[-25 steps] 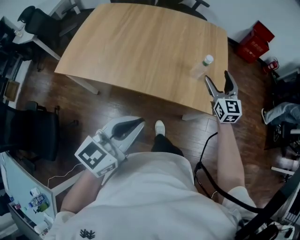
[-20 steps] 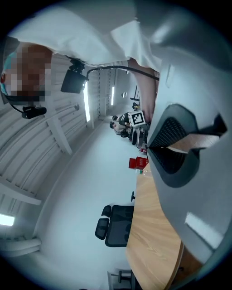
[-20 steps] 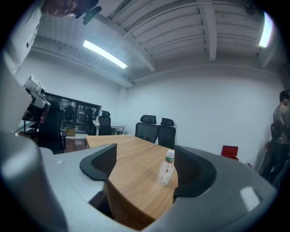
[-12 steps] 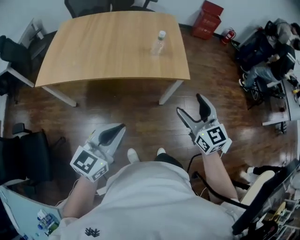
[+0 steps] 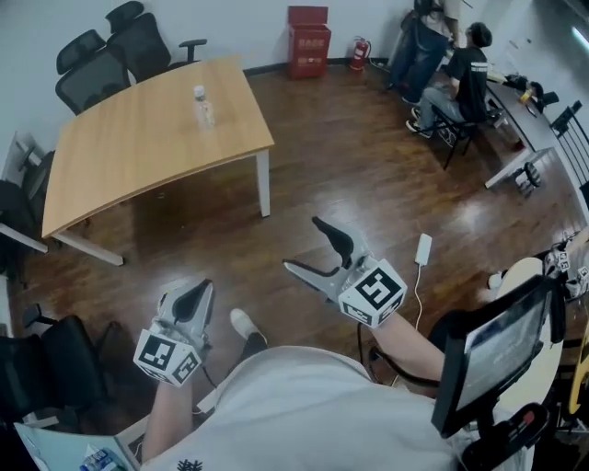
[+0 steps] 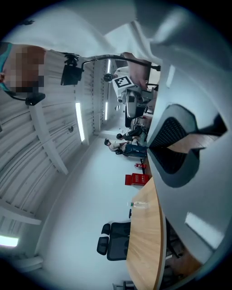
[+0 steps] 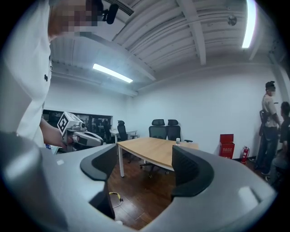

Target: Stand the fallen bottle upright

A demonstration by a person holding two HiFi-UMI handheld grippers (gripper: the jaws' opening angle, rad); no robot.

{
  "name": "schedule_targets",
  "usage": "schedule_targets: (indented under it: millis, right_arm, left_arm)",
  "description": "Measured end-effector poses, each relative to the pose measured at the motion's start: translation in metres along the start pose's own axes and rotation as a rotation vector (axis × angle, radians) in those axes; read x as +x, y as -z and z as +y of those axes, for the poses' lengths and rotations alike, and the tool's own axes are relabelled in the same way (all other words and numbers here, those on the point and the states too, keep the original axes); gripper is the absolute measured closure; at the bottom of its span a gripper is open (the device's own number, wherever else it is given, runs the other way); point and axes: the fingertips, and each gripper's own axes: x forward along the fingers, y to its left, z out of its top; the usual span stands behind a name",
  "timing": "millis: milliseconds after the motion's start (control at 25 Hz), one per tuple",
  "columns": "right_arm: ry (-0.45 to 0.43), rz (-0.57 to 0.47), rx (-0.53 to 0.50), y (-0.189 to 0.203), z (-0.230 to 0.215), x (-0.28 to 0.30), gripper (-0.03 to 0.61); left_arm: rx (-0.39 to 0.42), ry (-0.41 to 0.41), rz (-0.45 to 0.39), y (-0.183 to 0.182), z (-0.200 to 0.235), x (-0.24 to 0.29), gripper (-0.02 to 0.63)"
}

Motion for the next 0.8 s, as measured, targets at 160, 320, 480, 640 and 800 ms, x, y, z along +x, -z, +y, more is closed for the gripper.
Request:
schedule_targets:
  millis: [160, 320, 480, 640, 800]
  right_arm:
    - [-0.033, 0.014, 0.013, 0.011, 0.017, -0.06, 0.193]
    - [-0.056, 0.01, 0.031, 0.018, 0.039, -0.096, 0.193]
    - [-0.057, -0.014, 0.042, 0.015, 0.057, -0.122, 0.195]
    - [-0.043, -0.015, 0.021, 0.011, 0.073, -0.137, 0.196]
    - [-0.033, -0.026, 0.02, 0.004, 0.084, -0.145, 0.198]
  left_arm:
    - [-0.037, -0.004, -0.003, 0.008, -0.072, -0.002, 0.614]
    - [-0.026, 0.004, 0.059, 0.021, -0.117, -0.023, 0.614]
    - [0.033, 0.016, 0.083, 0.018, -0.139, -0.032, 0.614]
    - [0.039, 0.051, 0.065, 0.01, -0.156, -0.034, 0.614]
    - [0.068, 0.075, 0.052, 0.003, -0.167, -0.041, 0.614]
